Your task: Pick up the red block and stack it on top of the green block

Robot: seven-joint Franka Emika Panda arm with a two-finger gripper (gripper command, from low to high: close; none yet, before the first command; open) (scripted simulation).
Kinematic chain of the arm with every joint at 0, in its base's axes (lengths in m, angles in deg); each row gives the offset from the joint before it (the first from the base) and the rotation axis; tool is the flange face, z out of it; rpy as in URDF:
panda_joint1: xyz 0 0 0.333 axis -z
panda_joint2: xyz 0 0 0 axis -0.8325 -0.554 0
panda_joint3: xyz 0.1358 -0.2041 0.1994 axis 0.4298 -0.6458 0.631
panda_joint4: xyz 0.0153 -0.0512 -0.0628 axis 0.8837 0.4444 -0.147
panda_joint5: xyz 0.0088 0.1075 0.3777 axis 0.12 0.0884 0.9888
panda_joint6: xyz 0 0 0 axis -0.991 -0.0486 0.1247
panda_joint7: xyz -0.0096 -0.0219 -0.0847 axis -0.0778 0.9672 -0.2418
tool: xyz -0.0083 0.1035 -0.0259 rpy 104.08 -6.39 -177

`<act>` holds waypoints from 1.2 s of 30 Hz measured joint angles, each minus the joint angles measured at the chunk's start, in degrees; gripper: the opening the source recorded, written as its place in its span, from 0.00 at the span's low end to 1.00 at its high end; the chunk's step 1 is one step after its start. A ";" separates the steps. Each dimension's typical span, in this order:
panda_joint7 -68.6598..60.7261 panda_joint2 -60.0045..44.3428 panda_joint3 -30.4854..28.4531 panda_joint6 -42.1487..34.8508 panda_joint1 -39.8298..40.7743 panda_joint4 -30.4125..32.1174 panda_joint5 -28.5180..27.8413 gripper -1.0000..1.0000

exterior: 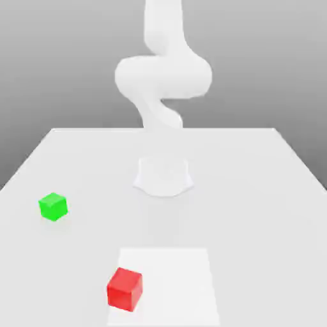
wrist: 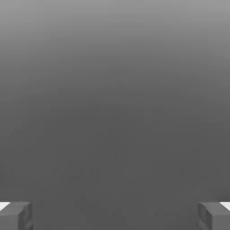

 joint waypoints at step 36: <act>7.19 -59.73 -1.39 30.91 6.67 12.58 1.95 0.00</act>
